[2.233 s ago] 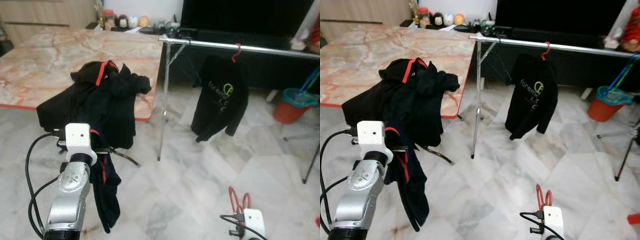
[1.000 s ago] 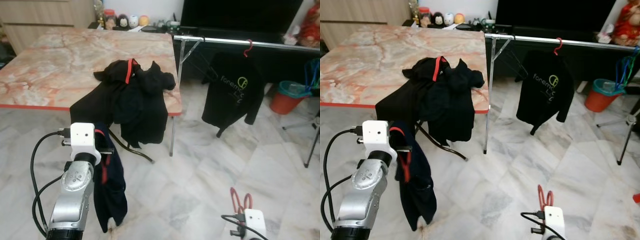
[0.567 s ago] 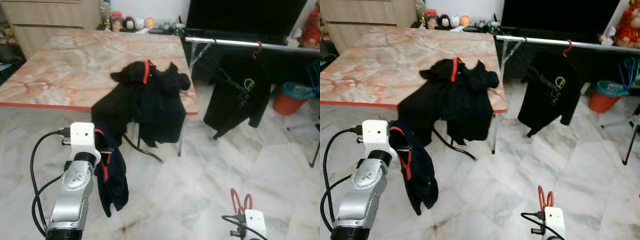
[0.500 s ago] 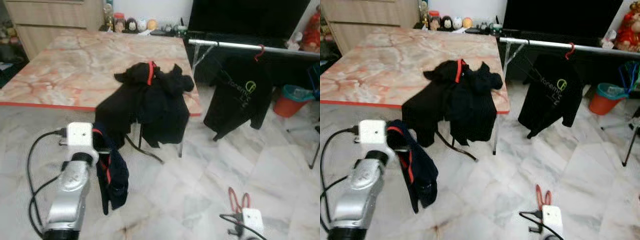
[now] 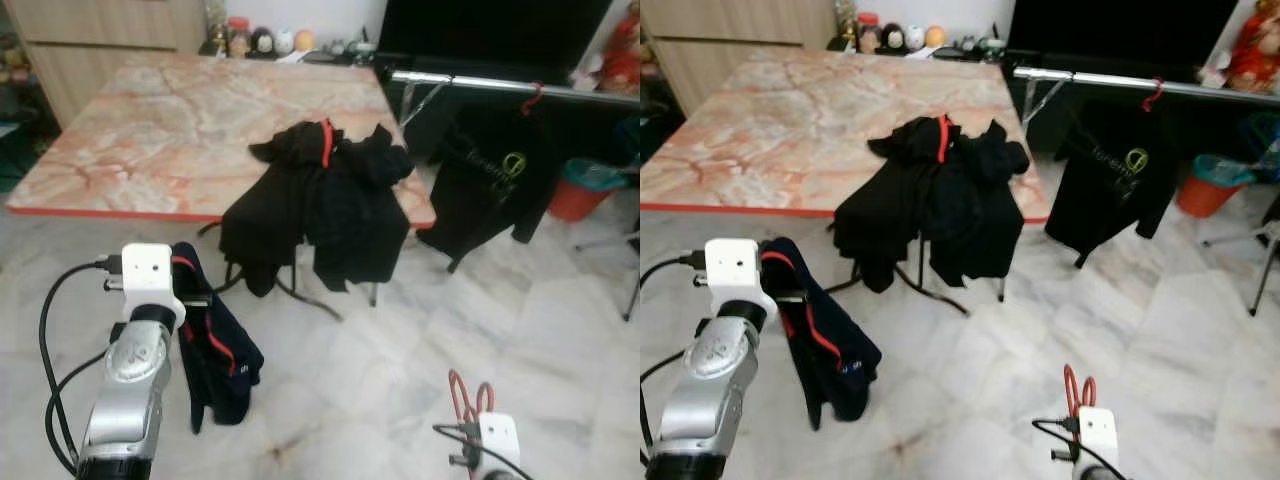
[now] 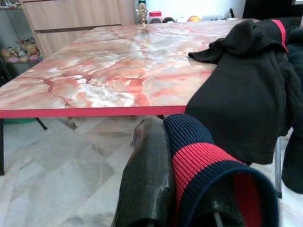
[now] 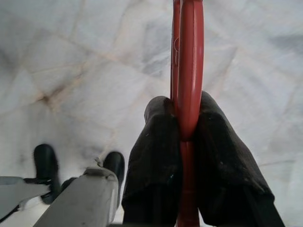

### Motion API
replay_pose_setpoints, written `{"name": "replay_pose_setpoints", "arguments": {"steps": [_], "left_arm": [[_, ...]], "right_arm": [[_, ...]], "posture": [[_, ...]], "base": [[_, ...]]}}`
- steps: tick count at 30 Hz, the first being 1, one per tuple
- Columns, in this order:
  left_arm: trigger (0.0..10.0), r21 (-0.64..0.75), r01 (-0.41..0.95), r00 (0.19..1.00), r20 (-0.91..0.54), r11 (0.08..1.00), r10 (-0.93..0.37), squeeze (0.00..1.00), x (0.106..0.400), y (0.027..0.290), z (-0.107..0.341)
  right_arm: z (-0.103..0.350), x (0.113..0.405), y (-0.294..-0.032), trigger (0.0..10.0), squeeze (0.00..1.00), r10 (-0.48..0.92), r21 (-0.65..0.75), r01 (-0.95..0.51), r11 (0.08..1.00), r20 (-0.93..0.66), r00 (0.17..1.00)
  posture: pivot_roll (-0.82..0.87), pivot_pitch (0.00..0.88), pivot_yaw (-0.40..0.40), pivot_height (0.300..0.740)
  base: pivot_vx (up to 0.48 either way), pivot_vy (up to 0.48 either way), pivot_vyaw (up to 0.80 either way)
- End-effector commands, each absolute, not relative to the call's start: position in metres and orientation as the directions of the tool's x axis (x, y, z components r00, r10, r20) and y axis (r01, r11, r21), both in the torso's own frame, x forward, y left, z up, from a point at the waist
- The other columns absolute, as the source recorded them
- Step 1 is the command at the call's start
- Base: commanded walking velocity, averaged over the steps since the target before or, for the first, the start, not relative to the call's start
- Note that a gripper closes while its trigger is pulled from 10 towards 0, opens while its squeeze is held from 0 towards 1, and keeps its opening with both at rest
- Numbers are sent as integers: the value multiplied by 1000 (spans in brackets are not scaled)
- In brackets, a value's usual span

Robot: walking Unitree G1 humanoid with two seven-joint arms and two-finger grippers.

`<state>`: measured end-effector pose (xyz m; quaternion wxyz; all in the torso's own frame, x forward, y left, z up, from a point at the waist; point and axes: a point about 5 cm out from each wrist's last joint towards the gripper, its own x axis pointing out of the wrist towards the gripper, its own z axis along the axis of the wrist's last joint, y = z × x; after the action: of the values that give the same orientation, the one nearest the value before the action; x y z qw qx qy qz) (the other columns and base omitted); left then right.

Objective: Hang hanger

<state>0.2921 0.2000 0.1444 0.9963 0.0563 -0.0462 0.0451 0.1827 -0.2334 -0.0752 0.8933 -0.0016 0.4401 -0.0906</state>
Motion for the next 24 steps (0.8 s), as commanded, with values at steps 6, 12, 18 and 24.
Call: {"name": "replay_pose_setpoints", "arguments": {"steps": [6, 12, 18, 24], "left_arm": [[10000, 106, -68, 989, 141, 992, 53, 0, 295, 191, 155], [10000, 106, -71, 988, 144, 992, 56, 0, 295, 191, 155], [10000, 104, -74, 988, 145, 992, 59, 0, 295, 192, 156], [10000, 106, -67, 986, 158, 992, 50, 0, 295, 190, 158]], "right_arm": [[-75, 178, -242, 10000, 0, -183, -104, 167, 980, -790, 585], [-75, 178, -242, 10000, 0, -183, -103, 167, 981, -790, 585], [-75, 178, -241, 10000, 0, -181, -103, 164, 981, -790, 585], [-75, 178, -242, 10000, 0, -180, -102, 163, 981, -791, 585]], "posture": [[74, 0, -62, 740], [74, 0, -62, 740], [78, 0, -67, 740], [80, 0, -69, 740]], "base": [[0, 273, 0], [0, 273, 0], [0, 273, 0], [0, 91, 0]]}}
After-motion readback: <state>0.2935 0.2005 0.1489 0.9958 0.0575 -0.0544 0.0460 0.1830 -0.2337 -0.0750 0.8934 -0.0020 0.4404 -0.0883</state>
